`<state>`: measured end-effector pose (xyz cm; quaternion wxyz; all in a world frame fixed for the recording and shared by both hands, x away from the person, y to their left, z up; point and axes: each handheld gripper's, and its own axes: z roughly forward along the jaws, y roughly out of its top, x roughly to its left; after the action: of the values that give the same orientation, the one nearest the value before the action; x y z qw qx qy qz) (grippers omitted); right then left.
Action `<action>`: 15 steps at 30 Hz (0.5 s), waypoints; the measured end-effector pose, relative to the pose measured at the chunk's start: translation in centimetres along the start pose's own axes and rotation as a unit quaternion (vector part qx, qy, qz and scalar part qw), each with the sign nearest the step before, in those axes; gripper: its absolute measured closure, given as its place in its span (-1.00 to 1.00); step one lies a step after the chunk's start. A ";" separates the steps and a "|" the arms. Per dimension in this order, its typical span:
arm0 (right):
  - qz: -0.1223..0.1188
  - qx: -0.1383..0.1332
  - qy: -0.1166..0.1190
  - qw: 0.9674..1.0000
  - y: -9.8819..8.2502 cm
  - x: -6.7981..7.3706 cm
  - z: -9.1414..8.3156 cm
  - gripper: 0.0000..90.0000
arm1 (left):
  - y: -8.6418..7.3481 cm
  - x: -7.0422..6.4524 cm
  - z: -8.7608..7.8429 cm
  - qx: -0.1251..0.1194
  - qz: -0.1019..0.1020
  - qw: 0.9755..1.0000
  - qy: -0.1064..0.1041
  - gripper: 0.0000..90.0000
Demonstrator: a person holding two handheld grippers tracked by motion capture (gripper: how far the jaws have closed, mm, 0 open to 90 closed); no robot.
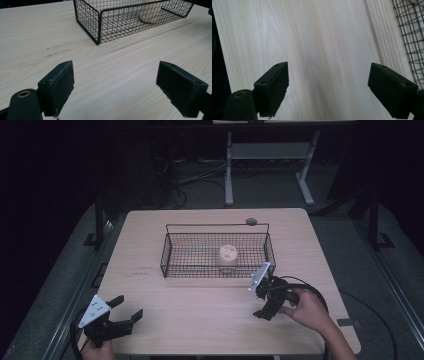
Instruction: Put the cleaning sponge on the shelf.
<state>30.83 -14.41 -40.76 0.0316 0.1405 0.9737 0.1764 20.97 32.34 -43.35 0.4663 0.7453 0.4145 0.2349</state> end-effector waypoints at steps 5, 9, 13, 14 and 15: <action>0.002 -0.003 -0.002 1.000 -0.9 0.5 -0.1 -0.64 | 0.0 0.0 0.0 0.000 0.000 1.000 0.000 -0.69; 0.003 -0.007 -0.009 1.000 -1.6 0.8 -0.3 -0.64 | 0.0 0.0 0.0 0.001 0.001 1.000 0.000 -0.69; 0.006 -0.011 -0.010 1.000 -2.0 1.0 -0.5 -0.64 | 0.0 -0.1 0.1 0.002 0.002 1.000 0.000 -0.69; 0.006 -0.013 -0.014 1.000 -2.4 1.1 -0.6 -0.64 | 0.0 -0.1 0.1 0.002 0.003 1.000 -0.001 -0.69; 0.006 -0.013 -0.014 1.000 -2.4 1.1 -0.6 -0.64 | 0.0 -0.1 0.1 0.002 0.003 1.000 -0.001 -0.69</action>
<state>29.05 -16.47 -41.05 0.0460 0.1479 0.9700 0.1876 20.98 32.16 -43.38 0.4642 0.7479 0.4124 0.2348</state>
